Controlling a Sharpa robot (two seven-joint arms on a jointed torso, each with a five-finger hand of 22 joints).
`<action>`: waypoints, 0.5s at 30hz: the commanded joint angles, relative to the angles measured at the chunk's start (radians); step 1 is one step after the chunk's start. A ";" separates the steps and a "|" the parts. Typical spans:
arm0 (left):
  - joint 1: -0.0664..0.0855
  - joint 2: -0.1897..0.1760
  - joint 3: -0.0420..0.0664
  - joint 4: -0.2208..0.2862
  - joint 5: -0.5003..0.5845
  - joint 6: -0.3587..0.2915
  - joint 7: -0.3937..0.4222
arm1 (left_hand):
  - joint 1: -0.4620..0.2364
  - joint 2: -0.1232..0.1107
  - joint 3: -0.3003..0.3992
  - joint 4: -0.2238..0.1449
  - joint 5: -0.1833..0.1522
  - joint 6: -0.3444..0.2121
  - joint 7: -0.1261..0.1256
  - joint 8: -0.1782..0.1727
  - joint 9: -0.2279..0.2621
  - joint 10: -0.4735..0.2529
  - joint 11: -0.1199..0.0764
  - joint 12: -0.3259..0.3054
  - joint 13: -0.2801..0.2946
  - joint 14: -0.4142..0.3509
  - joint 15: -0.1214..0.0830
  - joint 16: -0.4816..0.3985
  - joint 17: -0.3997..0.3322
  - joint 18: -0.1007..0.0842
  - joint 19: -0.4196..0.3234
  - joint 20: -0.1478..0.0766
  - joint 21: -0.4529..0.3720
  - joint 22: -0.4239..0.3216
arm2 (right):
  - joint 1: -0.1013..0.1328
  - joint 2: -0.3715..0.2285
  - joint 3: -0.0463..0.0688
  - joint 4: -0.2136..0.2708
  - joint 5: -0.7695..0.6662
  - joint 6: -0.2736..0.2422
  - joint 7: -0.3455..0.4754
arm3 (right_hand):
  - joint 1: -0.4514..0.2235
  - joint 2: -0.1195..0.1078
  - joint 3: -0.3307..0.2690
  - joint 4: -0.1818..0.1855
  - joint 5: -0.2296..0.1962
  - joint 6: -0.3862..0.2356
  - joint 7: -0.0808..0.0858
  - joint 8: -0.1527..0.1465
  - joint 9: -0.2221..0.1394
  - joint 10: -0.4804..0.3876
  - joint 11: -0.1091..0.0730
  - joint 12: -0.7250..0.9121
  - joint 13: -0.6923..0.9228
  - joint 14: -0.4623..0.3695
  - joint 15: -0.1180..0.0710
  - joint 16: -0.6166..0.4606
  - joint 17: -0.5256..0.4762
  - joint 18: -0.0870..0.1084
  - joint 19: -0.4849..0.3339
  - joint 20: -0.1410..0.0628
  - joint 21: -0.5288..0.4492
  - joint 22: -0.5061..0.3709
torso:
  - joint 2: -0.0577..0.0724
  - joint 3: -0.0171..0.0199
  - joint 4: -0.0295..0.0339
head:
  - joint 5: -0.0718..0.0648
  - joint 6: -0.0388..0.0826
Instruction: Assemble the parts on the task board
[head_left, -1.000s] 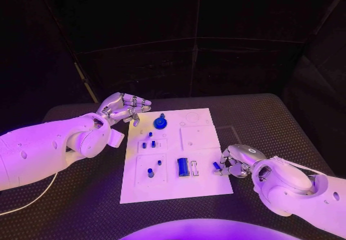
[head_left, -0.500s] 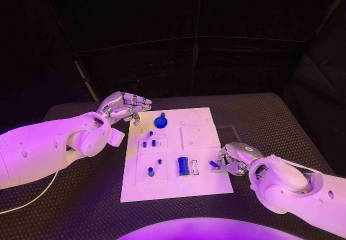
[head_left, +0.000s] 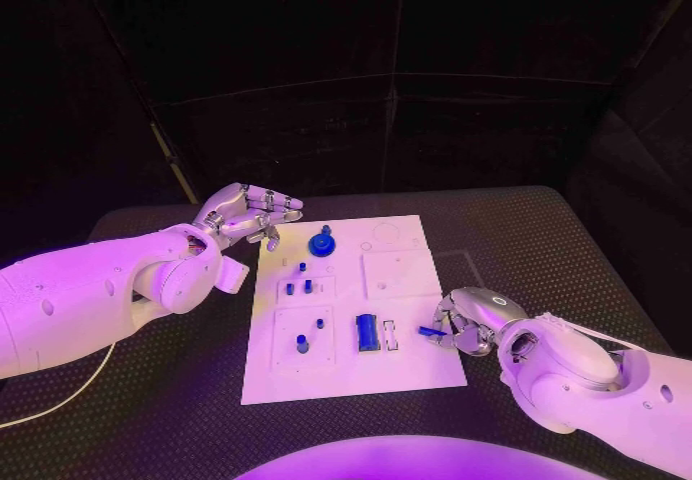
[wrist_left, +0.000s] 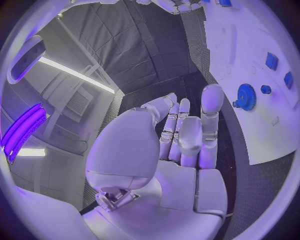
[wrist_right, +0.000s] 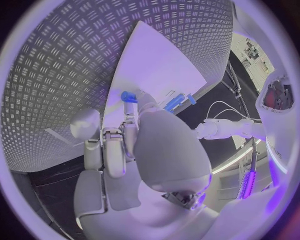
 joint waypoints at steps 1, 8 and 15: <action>0.001 -0.001 0.001 0.004 0.003 0.008 0.004 | -0.007 0.002 -0.001 -0.004 -0.003 -0.007 0.002 0.002 -0.001 -0.006 -0.002 0.007 -0.001 -0.008 0.002 0.002 -0.001 0.016 -0.005 0.001 -0.004 0.000 | -0.004 -0.002 -0.004 0.015 0.088 -0.063 -0.025 | -0.018 0.010 0.013 0.022 -0.001 0.011 -0.009 0.005 0.009 0.023 -0.011 0.013 0.000 0.106 -0.005 0.006 0.263 -0.018 0.004 -0.001 0.006 0.002 | 0.000 0.0000 0.0002 | 0.001 0.002; 0.001 -0.001 0.001 0.005 0.003 0.007 0.004 | -0.007 0.002 -0.001 -0.004 -0.003 -0.007 0.002 0.002 -0.001 -0.006 -0.002 0.007 -0.001 -0.008 0.002 0.002 -0.001 0.016 -0.005 0.001 -0.004 0.000 | -0.003 0.005 -0.003 0.035 0.177 -0.151 0.001 | -0.072 -0.021 0.020 0.062 0.036 0.021 -0.010 0.006 0.013 0.034 -0.012 0.030 0.016 0.106 -0.006 0.006 0.263 -0.019 0.008 -0.001 0.010 0.011 | 0.000 -0.0009 0.0005 | 0.002 0.003; 0.001 -0.001 0.001 0.006 0.003 0.007 0.005 | -0.007 0.002 -0.001 -0.004 -0.003 -0.007 0.002 0.002 -0.001 -0.006 -0.002 0.007 -0.001 -0.008 0.002 0.002 -0.001 0.016 -0.005 0.001 -0.004 0.000 | -0.003 0.022 -0.003 0.035 0.231 -0.175 0.016 | -0.085 -0.025 0.023 0.070 0.042 0.022 -0.010 0.006 0.014 0.035 -0.012 0.031 0.018 0.106 -0.006 0.006 0.263 -0.019 0.009 -0.002 0.011 0.012 | 0.001 -0.0017 0.0001 | 0.002 0.003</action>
